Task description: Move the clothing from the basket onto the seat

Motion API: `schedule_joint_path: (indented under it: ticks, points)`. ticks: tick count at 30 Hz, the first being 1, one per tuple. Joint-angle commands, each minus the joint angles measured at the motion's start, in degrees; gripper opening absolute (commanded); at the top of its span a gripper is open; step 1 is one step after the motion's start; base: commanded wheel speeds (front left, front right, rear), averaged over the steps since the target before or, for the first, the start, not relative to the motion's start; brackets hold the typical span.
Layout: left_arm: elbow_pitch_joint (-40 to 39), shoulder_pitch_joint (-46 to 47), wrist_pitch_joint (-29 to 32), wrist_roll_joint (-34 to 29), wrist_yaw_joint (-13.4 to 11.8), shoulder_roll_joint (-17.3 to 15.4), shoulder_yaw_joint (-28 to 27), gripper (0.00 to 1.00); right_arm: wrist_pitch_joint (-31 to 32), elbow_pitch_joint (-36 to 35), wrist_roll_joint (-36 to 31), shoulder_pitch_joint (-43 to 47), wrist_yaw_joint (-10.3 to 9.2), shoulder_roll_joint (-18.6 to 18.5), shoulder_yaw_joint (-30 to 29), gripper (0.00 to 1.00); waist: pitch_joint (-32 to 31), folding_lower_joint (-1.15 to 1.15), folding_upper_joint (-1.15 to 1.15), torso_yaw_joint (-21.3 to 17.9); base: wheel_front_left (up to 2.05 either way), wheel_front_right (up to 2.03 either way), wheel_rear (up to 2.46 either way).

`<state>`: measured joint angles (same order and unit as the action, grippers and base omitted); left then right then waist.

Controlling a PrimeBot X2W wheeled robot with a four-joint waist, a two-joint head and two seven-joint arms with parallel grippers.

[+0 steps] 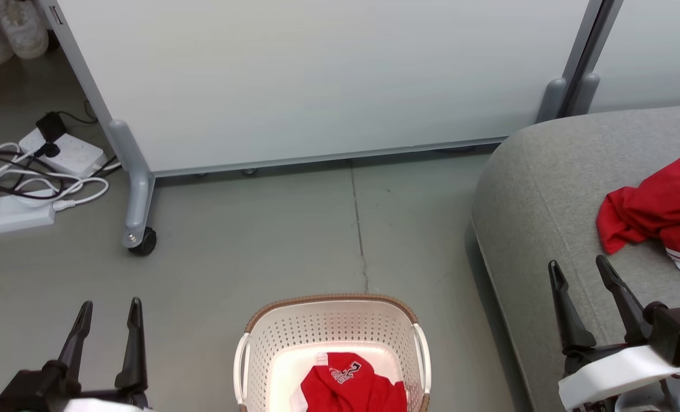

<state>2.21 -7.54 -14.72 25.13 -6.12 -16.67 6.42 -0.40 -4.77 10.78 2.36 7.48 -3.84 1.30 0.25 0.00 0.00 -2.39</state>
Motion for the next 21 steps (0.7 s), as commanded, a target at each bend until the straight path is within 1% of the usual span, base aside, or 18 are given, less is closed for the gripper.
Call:
schedule_joint_path:
  ticks: [1, 4, 7, 12, 17, 21]
  points:
    - [-0.4, 1.7, 0.0, -0.4, 0.0, -0.2, 0.2, 1.00, 0.2, -0.3, 0.4, -0.3, 0.03, -0.1, -0.1, 1.00, 0.7, 0.00, 0.00, 0.3, 0.00, 0.00, 0.00]
    - [-0.8, 4.2, 0.3, -1.1, 0.2, 0.2, 1.3, 1.00, 0.2, -0.9, 0.6, -1.2, 0.03, -0.2, -0.3, 1.00, 2.7, 0.00, 0.00, 0.9, 0.00, 0.00, 0.00]
    - [-0.2, 8.1, 0.2, -1.2, 1.2, 0.5, 2.3, 1.00, 0.0, -1.6, 0.9, -2.5, 0.03, -0.5, -0.3, 1.00, 5.7, 0.00, 0.00, 1.1, 0.00, 0.00, 0.00]
    - [2.9, 16.7, 0.3, -2.8, 2.5, 3.0, 6.0, 1.00, -0.6, -3.2, 1.9, -6.1, 0.03, -1.4, 0.1, 1.00, 13.1, 0.00, 0.00, 0.4, 0.00, 0.00, 0.00]
    - [10.2, 25.5, 0.2, -4.8, 4.7, 6.3, 10.7, 1.00, -1.8, -3.9, 3.0, -10.5, 0.03, -1.6, 0.3, 1.00, 21.5, 0.00, 0.00, -1.6, 0.00, 0.00, 0.00]
    - [18.0, 32.1, 0.2, -6.5, 6.7, 9.0, 14.4, 1.00, -3.1, -4.1, 3.6, -14.0, 0.02, -2.0, 0.5, 1.00, 28.5, 0.00, 0.00, -3.7, 0.00, 0.00, 0.00]
